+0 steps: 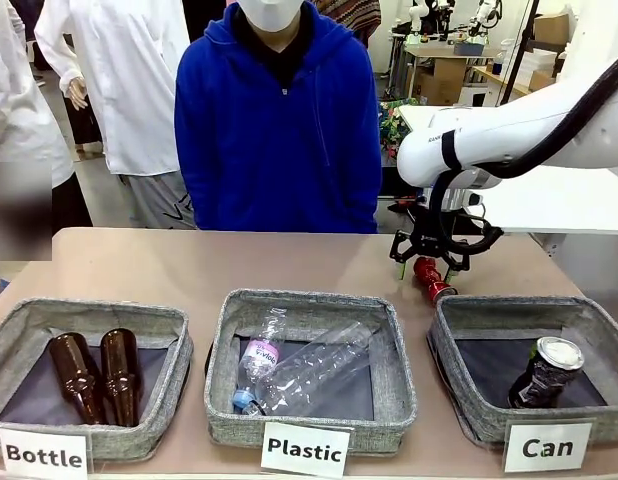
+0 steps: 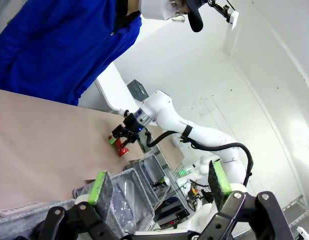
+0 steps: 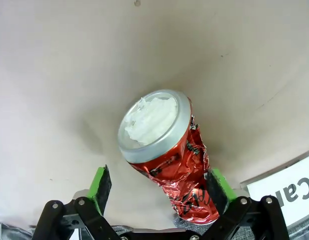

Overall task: Sort the can waste into the basket.
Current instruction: Pick up the can waste from the table and place it in the right Fabric basket.

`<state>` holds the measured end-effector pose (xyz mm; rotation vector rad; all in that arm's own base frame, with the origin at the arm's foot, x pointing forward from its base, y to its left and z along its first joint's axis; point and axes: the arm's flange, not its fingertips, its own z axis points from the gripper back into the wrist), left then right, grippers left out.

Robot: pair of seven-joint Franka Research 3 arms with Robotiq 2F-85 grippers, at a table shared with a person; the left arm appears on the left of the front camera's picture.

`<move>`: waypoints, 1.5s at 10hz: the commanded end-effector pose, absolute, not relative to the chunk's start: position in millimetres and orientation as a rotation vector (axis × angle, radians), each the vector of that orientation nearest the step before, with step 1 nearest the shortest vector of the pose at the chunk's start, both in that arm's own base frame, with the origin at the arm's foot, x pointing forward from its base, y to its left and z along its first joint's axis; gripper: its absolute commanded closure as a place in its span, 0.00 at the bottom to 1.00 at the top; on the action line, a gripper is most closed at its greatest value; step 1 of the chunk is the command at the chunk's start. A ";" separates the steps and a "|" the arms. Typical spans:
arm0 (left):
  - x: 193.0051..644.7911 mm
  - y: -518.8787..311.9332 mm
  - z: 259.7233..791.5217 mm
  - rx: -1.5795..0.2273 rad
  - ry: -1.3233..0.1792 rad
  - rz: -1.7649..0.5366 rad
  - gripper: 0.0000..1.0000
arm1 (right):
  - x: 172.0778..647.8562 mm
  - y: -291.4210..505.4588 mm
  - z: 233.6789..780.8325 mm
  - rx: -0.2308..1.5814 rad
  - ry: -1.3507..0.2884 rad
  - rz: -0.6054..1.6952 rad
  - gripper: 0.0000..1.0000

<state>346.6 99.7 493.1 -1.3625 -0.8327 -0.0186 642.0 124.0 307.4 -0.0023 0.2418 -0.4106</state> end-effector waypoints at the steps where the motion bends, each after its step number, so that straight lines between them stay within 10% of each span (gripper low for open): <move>1: 345.7 98.9 490.9 -1.360 -0.837 -0.044 0.00 | 633.5 121.9 304.7 0.019 0.215 -0.423 0.00; 6: 345.7 98.9 490.9 -1.360 -0.837 -0.044 0.00 | 632.8 118.8 304.7 0.023 0.245 -0.400 0.00; 7: 345.7 98.9 490.9 -1.360 -0.837 -0.044 0.00 | 633.2 119.2 304.7 0.028 0.258 -0.394 0.53; 8: 345.7 98.9 490.9 -1.360 -0.837 -0.044 0.00 | 633.9 117.0 304.6 0.031 0.274 -0.390 0.60; 9: 345.7 98.9 490.9 -1.360 -0.837 -0.044 0.00 | 635.5 117.8 305.3 0.031 0.278 -0.389 1.00; 12: 345.7 98.9 490.9 -1.360 -0.837 -0.044 0.00 | 638.3 119.5 303.3 0.038 0.295 -0.389 0.87; 15: 345.7 98.9 490.9 -1.360 -0.837 -0.044 0.00 | 638.1 118.2 302.9 0.046 0.308 -0.381 1.00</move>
